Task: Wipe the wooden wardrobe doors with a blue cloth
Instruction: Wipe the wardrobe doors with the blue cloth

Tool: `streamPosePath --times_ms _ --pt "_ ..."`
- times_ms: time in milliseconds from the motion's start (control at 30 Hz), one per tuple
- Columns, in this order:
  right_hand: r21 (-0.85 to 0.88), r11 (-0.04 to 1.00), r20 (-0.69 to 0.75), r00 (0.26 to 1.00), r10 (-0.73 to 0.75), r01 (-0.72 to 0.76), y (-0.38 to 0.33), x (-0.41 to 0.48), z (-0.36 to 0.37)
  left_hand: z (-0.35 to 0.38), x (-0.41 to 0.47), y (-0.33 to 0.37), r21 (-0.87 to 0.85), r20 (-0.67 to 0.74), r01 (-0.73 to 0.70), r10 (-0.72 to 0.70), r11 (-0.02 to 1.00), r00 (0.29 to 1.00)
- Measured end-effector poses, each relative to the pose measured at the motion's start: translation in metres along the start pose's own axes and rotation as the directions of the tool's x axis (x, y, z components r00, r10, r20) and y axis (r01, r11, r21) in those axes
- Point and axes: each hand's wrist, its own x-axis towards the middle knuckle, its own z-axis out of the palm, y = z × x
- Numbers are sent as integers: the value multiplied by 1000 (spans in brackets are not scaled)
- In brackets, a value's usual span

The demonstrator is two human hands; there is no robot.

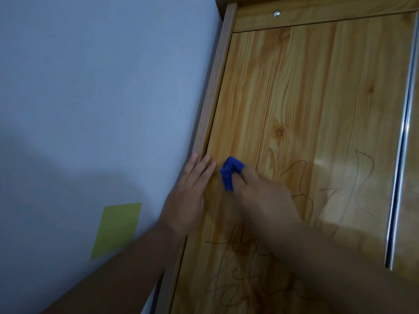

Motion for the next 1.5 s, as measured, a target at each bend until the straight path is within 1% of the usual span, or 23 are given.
streamPosePath --times_ms 100,167,233,300,333,400,500,600,667,733,800,900,967,1033,1067,1200,1233,1300,1367,1400,1433,1500 --pt "-11 993 60 991 -118 119 -18 -16 11 0 1 -3 -48 -14 -5 4 999 1000" --pt "-47 979 90 977 -195 200 -20 -20 16 1 0 -2 -58 -36 34 -37 998 999" --pt "-76 961 122 959 -257 267 -11 -11 11 1 0 0 -57 -48 65 -68 996 997" --pt "-92 950 183 943 -279 299 11 1 4 2 -2 1 -39 -48 86 -88 996 995" --pt "-101 955 156 952 -262 279 26 9 -3 2 -2 2 -34 -47 104 -106 994 993" --pt "-132 972 68 980 -186 194 59 23 -22 1 -3 3 -42 -39 130 -131 991 991" --pt "-195 980 -38 998 -48 40 101 41 -47 0 -4 4 -69 -34 115 -117 991 993" --pt "-141 985 -96 992 85 -98 117 54 -58 1 -4 3 -86 -44 114 -118 990 992" --pt "-98 985 -99 986 134 -143 106 52 -53 1 -3 2 -82 -53 108 -113 991 992" --pt "-69 990 -68 990 122 -127 79 39 -41 2 -4 2 -72 -57 102 -106 992 993" --pt "-34 997 10 997 71 -70 47 21 -22 2 -4 1 -60 -57 98 -101 993 993" --pt "63 998 58 998 -17 13 3 -7 5 3 -4 0 -66 -68 80 -84 995 994" --pt "105 992 149 985 -87 72 -27 -29 17 5 -3 -2 -71 -75 72 -78 995 994" --pt "110 978 146 970 -192 177 -47 -49 31 8 -3 -3 -58 -85 83 -88 995 993" --pt "117 971 149 963 -224 207 -54 -57 36 8 -3 -3 -49 -86 89 -93 995 992" --pt "110 963 182 947 -263 247 -58 -68 42 1 -4 5 -12 -43 119 -119 993 992" --pt "113 966 213 944 -251 232 -54 -66 37 -2 -7 8 -21 -32 126 -127 992 991" --pt "121 982 264 949 -174 146 -35 -58 24 -5 -25 14 -75 -32 152 -155 985 987" --pt "79 997 201 979 -39 24 -6 -40 8 -2 -60 19 -124 -41 181 -187 976 981" --pt "31 999 146 989 4 -9 10 -30 1 1 -81 22 -120 -22 195 -199 973 980" --pt "-11 999 91 995 36 -35 25 -19 -6 4 -102 24 -91 13 206 -206 974 979" --pt "-28 996 12 996 89 -89 45 0 -19 11 -135 25 7 90 196 -196 981 976"
